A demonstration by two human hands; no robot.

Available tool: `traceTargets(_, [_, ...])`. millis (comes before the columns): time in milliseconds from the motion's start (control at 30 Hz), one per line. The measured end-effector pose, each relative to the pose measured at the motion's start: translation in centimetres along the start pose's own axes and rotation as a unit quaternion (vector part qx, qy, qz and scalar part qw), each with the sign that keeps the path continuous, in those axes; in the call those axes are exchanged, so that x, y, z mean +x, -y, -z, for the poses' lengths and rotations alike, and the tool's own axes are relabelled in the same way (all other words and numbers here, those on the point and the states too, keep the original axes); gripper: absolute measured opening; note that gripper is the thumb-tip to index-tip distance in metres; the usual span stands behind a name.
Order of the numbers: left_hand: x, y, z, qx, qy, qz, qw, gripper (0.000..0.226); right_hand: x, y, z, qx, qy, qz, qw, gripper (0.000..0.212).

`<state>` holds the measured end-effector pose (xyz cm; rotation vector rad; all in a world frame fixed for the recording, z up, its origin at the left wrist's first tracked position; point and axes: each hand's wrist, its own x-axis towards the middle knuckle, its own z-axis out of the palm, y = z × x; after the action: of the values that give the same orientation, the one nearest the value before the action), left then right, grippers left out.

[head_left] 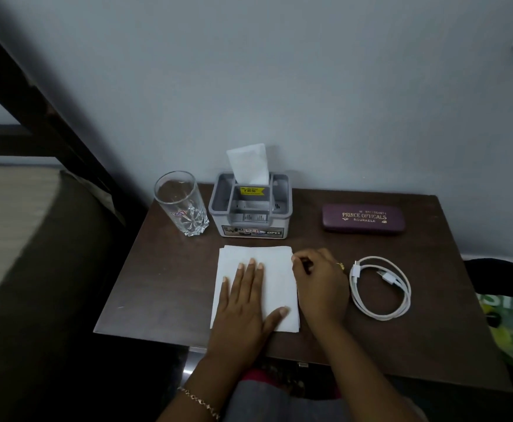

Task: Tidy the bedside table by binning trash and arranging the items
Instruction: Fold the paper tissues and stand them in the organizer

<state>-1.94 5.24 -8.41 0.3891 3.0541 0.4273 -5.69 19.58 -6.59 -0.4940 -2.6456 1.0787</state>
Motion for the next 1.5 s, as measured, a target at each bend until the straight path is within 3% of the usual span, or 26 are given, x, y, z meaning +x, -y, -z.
traceTargets(267, [0.1,0.0,-0.1,0.006,0.004,-0.002,1.0,0.081,0.5,0.7,-0.4,-0.057,0.011,0.011,0.998,0.014])
traceTargets(467, [0.1,-0.1,0.1,0.023,0.007,0.004,1.0,0.082,0.2,0.5,-0.6,-0.033,-0.011,0.026,0.999,0.014])
traceTargets(900, [0.0,-0.4,0.8,-0.007,0.029,0.018,0.999,0.092,-0.4,0.7,0.0,-0.043,-0.03,0.063,0.997,0.003])
traceTargets(1000, [-0.1,-0.6,1.0,-0.014,0.01,0.022,1.0,0.092,-0.2,0.2,0.3,0.018,0.006,0.104,0.994,0.005])
traceTargets(1067, [0.1,-0.6,1.5,-0.042,-0.032,0.024,0.998,0.091,-0.1,0.0,0.9,0.116,0.051,0.125,0.984,0.007])
traceTargets(1167, [1.0,0.4,3.4,-0.143,-0.094,0.058,0.984,0.099,-0.2,-0.2,2.1,0.246,0.132,0.08,0.957,0.011])
traceTargets(1267, [2.6,3.2,5.3,-0.26,-0.081,0.129,0.954,0.105,-0.3,-0.2,3.0,0.317,0.195,0.038,0.927,0.008])
traceTargets(1333, [3.6,4.9,6.2,-0.354,-0.035,0.124,0.926,0.085,-0.3,0.0,3.3,0.353,0.208,0.027,0.912,0.006])
traceTargets(1433, [4.2,4.9,7.3,-0.483,0.027,0.101,0.87,0.025,-0.2,0.2,3.5,0.377,0.214,0.004,0.901,0.004])
traceTargets(1500, [4.4,4.6,7.7,-0.501,0.04,0.103,0.858,0.015,-0.1,0.3,3.5,0.402,0.237,-0.032,0.884,0.007])
